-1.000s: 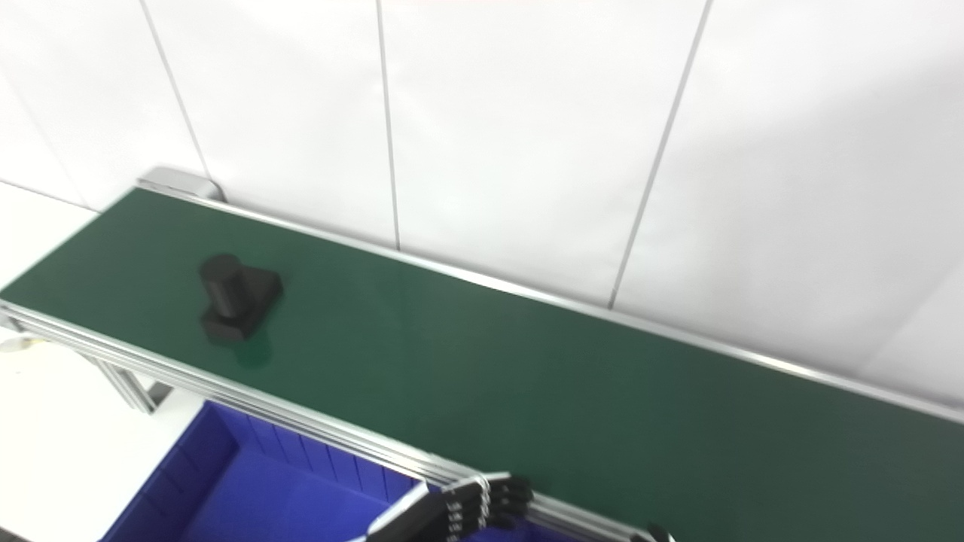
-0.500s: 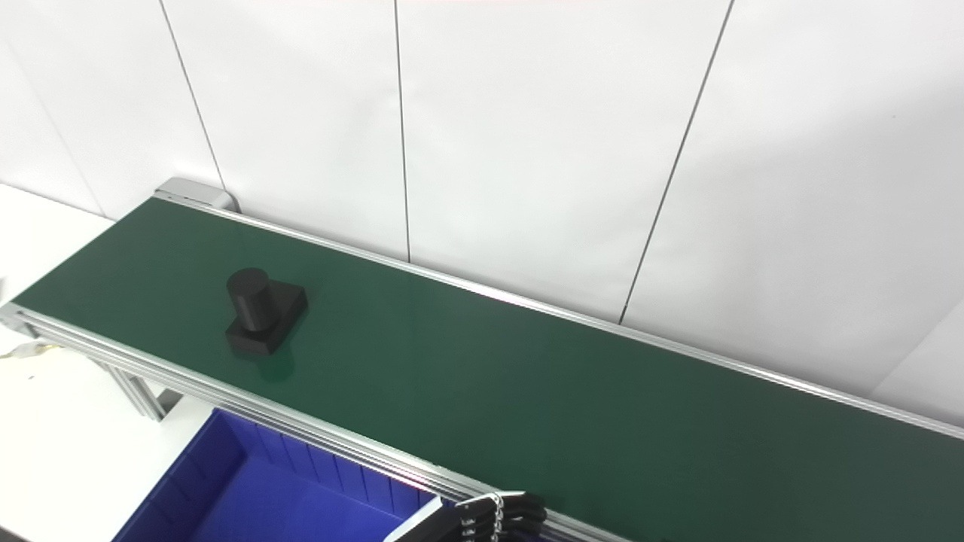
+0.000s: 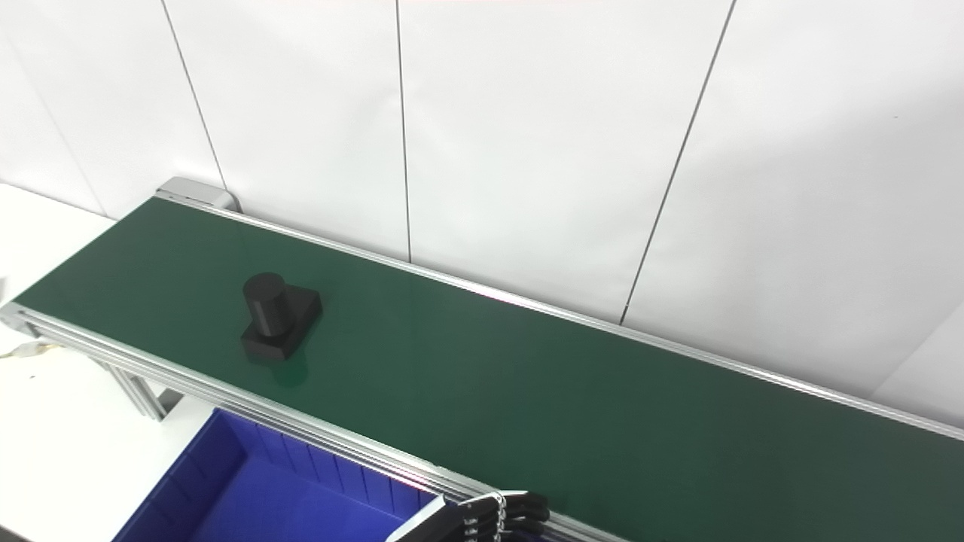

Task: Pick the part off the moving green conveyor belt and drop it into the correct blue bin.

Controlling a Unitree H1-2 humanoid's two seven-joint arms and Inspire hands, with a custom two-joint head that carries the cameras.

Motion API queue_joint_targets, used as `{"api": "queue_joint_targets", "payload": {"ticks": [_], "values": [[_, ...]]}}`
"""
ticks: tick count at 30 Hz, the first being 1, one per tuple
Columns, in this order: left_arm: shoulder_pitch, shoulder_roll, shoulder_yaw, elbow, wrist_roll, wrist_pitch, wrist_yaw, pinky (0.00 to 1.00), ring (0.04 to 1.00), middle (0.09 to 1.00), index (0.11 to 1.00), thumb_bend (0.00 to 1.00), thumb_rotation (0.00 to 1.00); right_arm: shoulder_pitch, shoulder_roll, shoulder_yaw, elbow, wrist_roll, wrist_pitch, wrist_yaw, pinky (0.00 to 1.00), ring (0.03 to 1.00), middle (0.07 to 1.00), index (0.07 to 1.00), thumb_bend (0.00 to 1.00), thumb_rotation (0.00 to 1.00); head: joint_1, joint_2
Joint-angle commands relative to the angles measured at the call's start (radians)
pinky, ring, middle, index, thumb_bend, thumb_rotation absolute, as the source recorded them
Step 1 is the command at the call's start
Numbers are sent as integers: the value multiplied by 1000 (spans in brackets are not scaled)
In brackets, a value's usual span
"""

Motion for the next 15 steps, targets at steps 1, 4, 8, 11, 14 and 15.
{"api": "queue_joint_targets", "payload": {"ticks": [1,4,8,11,14,15], "values": [[-14,-9,-4,-15,8,-32,11,804,833,852,842,1000,225,-2,-1,-6,-33,20,-62,1,770,830,867,943,560,599,-1,-1],[-14,-10,-6,-18,8,-28,10,803,832,852,843,1000,221,-1,0,-8,-39,29,-64,0,764,825,863,940,535,585,-2,3],[-13,-10,-7,-14,8,-36,11,807,837,855,845,1000,219,6,-4,-11,-60,42,-65,3,769,825,860,939,530,591,-4,5],[-12,-13,-9,-14,8,-34,14,809,838,855,844,1000,221,11,-8,-16,-81,50,-65,5,764,823,854,937,528,600,2,5],[-13,-15,-11,-15,5,-29,13,809,837,857,844,1000,221,15,-16,-25,-110,60,-66,6,750,812,845,932,540,613,5,7],[-12,-16,-11,-15,6,-29,14,808,837,856,845,1000,221,16,-18,-29,-124,63,-66,5,742,804,839,927,539,602,5,7]]}}
